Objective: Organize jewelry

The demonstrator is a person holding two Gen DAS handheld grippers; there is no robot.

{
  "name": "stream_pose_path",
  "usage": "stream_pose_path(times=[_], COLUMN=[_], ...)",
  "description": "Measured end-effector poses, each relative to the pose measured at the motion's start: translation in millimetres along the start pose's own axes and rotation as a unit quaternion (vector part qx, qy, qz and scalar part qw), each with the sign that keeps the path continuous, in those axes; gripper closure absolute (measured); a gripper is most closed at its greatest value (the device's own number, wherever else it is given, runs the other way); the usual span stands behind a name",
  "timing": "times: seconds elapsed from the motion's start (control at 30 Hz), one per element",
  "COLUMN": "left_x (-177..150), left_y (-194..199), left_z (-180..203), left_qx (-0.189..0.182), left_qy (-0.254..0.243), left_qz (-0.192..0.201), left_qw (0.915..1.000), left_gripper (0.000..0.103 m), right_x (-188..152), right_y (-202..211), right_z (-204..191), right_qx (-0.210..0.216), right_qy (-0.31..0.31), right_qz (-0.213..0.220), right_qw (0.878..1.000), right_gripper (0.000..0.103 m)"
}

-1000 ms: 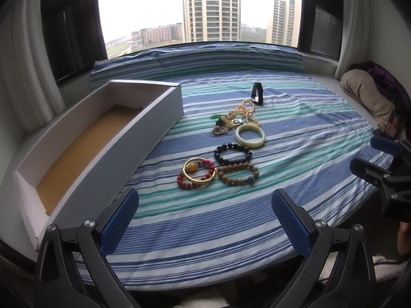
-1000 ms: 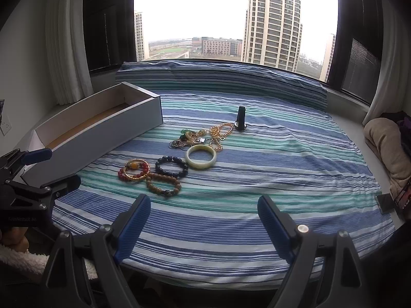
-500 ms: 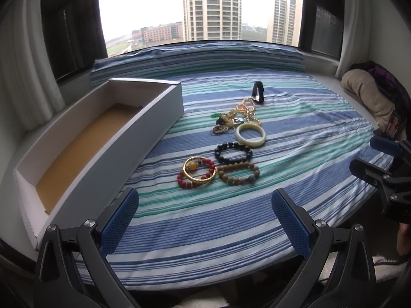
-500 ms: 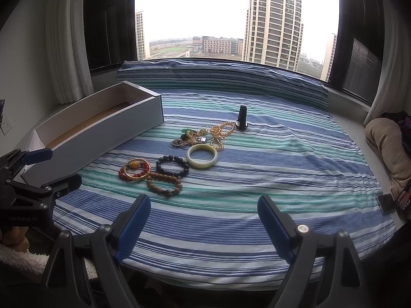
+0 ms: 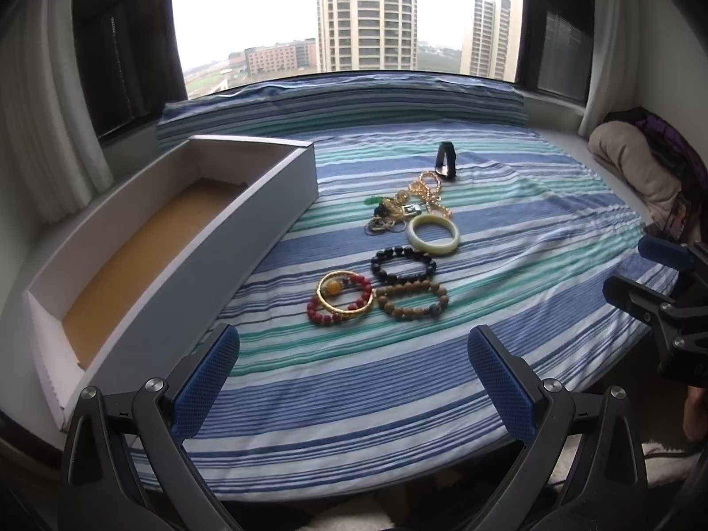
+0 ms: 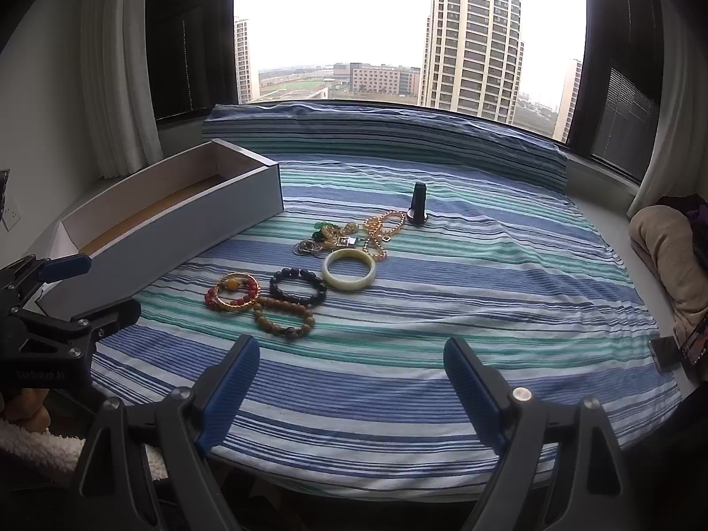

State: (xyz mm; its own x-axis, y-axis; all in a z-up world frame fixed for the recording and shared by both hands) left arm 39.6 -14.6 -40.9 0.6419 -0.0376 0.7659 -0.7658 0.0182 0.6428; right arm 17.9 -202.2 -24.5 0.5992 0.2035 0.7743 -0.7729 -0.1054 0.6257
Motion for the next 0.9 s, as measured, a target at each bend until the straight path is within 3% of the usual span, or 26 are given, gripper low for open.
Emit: stream_pose_path(times=[0.9], left_x=[2.6], left_y=[-0.5], left_z=[-0.4], left_qx=[0.004], left_qy=[0.000], left_qz=[0.000], left_qw=[1.0000], left_gripper=[0.000], right_x=[-0.3], right_y=[0.5], right_z=[2.5], right_qx=[0.000], right_qy=[0.004], right_qz=[0.001], right_qw=[1.000], right_gripper=[0.015])
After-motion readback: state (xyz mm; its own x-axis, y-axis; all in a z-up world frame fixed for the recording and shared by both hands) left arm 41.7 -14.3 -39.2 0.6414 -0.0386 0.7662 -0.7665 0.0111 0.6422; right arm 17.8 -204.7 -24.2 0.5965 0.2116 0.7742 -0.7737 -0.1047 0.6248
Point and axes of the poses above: each gripper's, at about its wrist camera, not at the fingertips, and y roughly against the way its jaws point, z to its right, x to its top, the point moved 4 cm from there along -y, roughly the way its jaws point, and after that the axes turned 5 degrees about z, right-handed, at the moved point
